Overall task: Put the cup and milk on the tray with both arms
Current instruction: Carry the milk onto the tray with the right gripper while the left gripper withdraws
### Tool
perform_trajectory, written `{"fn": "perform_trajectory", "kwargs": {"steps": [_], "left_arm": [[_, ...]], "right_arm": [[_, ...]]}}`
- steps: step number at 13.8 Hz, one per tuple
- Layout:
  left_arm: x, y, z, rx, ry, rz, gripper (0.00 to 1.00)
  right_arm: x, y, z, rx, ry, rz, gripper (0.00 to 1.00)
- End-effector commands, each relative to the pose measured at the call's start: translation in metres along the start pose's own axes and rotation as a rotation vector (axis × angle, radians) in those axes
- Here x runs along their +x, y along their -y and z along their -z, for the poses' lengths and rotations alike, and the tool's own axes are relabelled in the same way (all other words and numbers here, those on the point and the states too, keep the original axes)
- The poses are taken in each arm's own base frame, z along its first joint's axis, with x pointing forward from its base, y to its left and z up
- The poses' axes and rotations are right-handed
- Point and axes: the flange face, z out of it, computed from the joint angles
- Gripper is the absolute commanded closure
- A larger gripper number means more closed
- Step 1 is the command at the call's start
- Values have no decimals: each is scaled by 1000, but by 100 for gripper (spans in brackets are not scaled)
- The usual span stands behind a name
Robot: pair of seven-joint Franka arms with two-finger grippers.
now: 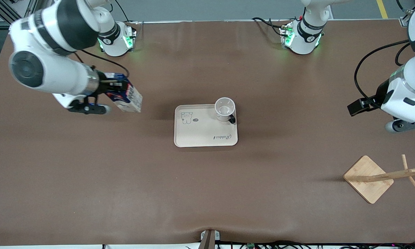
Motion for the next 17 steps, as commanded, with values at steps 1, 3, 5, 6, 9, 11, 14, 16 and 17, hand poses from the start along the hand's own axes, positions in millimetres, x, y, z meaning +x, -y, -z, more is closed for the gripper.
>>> {"fn": "perform_trajectory", "kwargs": {"steps": [1, 3, 5, 6, 9, 11, 14, 16, 17], "left_arm": [[-21, 25, 9, 2, -24, -56, 0], [-36, 42, 8, -28, -56, -79, 0], [-48, 47, 6, -31, -69, -83, 0], [-49, 46, 7, -30, -66, -84, 0], [-51, 48, 11, -30, -66, -84, 0], [-53, 47, 12, -27, -56, -87, 0], [-55, 44, 19, -30, -70, -89, 0], [-56, 41, 24, -32, -80, -96, 0], [-56, 43, 28, -34, -89, -91, 0]], "right_arm": [[19, 38, -14, 17, 30, 8, 100], [31, 68, -35, 6, 6, 36, 100], [46, 91, -51, 7, -34, 60, 100], [54, 97, -59, 7, -40, 74, 100], [60, 140, -92, 3, -93, 105, 100], [65, 154, -115, -10, -90, 113, 100], [68, 163, -133, 1, -70, 114, 100], [68, 170, -147, 5, -43, 114, 100], [67, 174, -153, 9, -36, 118, 100]]}}
